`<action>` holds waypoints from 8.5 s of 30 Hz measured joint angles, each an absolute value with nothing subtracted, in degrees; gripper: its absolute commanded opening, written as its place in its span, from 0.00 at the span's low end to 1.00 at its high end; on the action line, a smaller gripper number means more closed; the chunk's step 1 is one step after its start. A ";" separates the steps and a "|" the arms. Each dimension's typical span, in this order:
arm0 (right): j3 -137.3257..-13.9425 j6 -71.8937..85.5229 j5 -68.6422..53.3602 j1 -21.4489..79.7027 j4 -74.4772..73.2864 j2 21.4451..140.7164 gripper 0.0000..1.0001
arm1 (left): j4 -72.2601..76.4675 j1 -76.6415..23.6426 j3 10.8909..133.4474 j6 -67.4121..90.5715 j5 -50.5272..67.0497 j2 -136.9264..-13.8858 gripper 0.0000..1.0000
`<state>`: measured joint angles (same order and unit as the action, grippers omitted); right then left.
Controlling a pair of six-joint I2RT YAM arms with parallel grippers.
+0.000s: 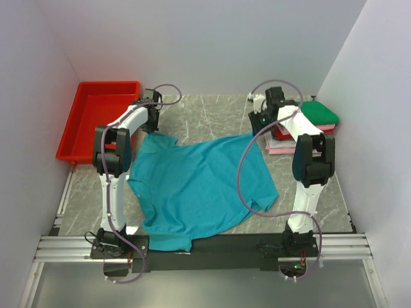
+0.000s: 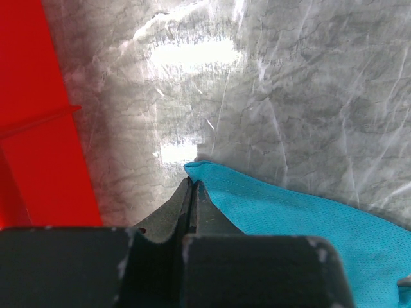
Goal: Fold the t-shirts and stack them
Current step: Flatten the tshirt out, then fold the tshirt
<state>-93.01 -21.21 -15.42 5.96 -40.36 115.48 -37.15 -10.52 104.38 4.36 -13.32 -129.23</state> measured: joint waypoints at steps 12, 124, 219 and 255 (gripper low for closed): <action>-110.76 -17.28 -15.73 5.96 -41.50 129.21 0.54 | -37.12 -10.52 104.38 4.34 -13.32 -129.23 0.00; -123.28 -18.13 -21.41 5.58 -40.91 54.02 0.00 | 1.89 -8.62 94.96 22.39 10.74 -42.06 0.01; -92.49 -19.14 -25.12 0.73 -17.28 117.60 0.00 | 0.10 -3.44 55.64 20.73 22.98 -81.97 0.00; -87.26 -22.55 -27.27 -1.32 -18.13 114.10 0.00 | -8.43 -3.68 47.75 20.84 25.69 -68.51 0.00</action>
<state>-87.26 -22.55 -27.27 -1.32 -18.13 114.10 -8.43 -3.68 47.75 20.84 25.69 -68.51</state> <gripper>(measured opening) 0.007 0.012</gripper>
